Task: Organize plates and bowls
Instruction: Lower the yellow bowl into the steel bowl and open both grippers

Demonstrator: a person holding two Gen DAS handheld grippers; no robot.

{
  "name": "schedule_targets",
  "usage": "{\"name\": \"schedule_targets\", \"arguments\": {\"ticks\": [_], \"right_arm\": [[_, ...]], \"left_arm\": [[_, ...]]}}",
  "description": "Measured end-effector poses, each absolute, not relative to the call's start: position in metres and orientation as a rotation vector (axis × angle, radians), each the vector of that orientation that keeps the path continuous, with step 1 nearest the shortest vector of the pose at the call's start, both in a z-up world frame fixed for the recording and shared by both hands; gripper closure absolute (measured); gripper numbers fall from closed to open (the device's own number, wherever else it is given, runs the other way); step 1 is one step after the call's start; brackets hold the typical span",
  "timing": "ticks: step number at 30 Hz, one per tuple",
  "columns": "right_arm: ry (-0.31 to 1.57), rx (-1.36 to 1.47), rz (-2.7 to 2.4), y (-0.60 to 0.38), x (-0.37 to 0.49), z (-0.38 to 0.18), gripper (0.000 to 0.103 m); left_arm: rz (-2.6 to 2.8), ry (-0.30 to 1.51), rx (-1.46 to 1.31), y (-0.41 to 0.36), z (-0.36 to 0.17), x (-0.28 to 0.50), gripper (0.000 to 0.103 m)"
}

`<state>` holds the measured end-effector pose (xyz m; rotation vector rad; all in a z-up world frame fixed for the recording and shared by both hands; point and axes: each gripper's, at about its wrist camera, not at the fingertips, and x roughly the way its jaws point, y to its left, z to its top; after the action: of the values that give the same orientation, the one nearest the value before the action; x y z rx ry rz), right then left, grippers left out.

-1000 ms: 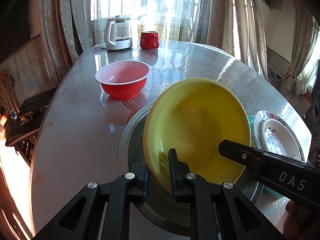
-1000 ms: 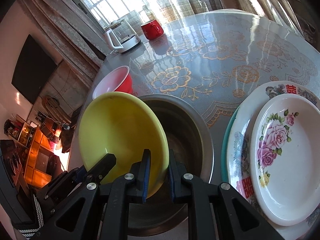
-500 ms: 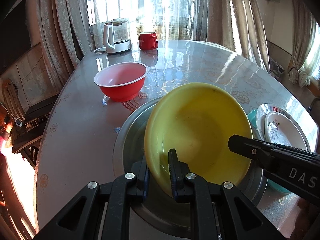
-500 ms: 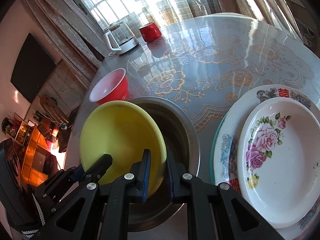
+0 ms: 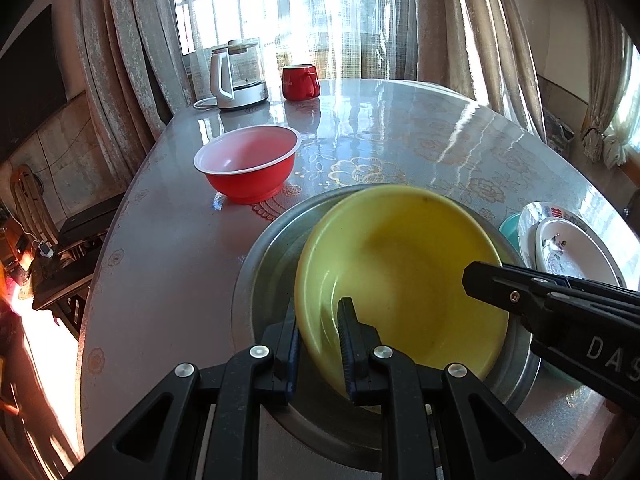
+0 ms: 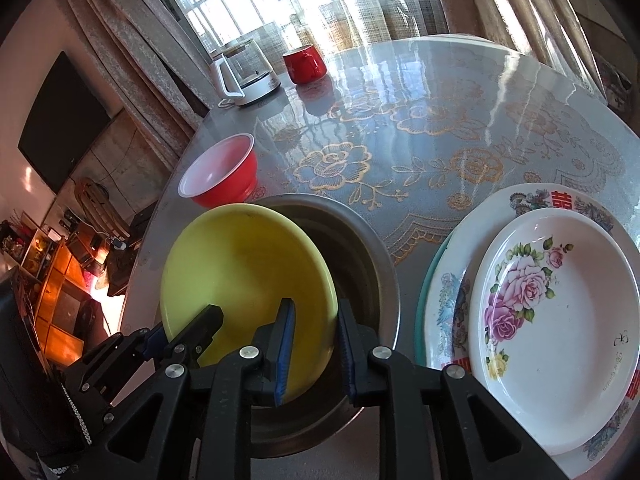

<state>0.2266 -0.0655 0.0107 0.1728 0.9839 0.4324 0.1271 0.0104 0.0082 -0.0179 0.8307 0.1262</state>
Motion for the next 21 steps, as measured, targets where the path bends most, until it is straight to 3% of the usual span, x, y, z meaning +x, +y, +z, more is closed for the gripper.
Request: {"name": "schedule_targets", "arguments": {"ticks": [3,15,18,21], "right_arm": [[0.978,0.177,0.429,-0.067,0.226,0.011,0.077],[0.962,0.198,0.442,-0.071,0.218,0.015,0.077],[0.960,0.211,0.442,-0.073,0.217,0.015,0.077],[0.955,0.217,0.439,-0.074,0.216,0.015,0.077]], "left_arm": [[0.132,0.826,-0.015,0.012,0.008,0.126,0.085],[0.121,0.839,-0.041,0.014,0.009,0.126,0.084],[0.113,0.838,-0.046,0.015,0.011,0.125,0.080],[0.121,0.825,-0.028,0.013,0.014,0.122,0.067]]}}
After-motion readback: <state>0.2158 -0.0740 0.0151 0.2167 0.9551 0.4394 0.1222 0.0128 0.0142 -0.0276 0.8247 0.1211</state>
